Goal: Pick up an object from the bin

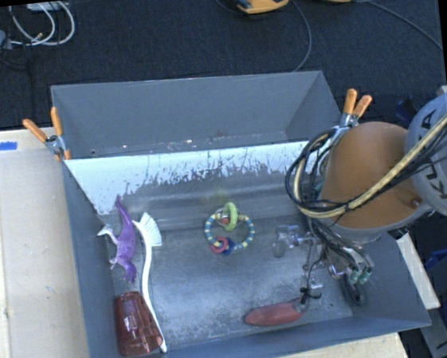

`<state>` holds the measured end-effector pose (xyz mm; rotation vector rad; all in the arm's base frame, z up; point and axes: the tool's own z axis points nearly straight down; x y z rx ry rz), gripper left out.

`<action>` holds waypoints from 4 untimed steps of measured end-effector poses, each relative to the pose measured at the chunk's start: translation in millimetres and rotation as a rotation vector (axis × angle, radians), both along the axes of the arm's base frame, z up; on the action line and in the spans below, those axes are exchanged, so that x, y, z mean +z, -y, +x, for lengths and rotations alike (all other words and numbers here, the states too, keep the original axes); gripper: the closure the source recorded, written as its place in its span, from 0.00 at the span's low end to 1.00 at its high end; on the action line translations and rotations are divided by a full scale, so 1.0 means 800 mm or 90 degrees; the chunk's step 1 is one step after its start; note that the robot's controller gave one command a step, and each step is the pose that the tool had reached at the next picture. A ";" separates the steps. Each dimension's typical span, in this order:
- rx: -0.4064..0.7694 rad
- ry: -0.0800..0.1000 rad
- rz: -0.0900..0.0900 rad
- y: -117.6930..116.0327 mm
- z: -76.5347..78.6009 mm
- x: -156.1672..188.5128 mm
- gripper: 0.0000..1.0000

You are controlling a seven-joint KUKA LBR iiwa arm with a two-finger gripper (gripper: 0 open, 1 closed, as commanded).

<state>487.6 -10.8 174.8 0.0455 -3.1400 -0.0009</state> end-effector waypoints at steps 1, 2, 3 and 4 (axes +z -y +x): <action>-0.012 -0.005 0.000 -0.024 -0.022 -0.026 0.00; -0.007 -0.001 0.000 -0.009 -0.003 -0.069 0.00; -0.054 -0.004 0.000 0.023 -0.005 -0.133 0.00; -0.051 -0.003 0.000 0.027 -0.009 -0.132 1.00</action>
Offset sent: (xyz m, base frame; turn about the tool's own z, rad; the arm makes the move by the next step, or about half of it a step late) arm 0.0004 0.0030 -0.0623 0.0074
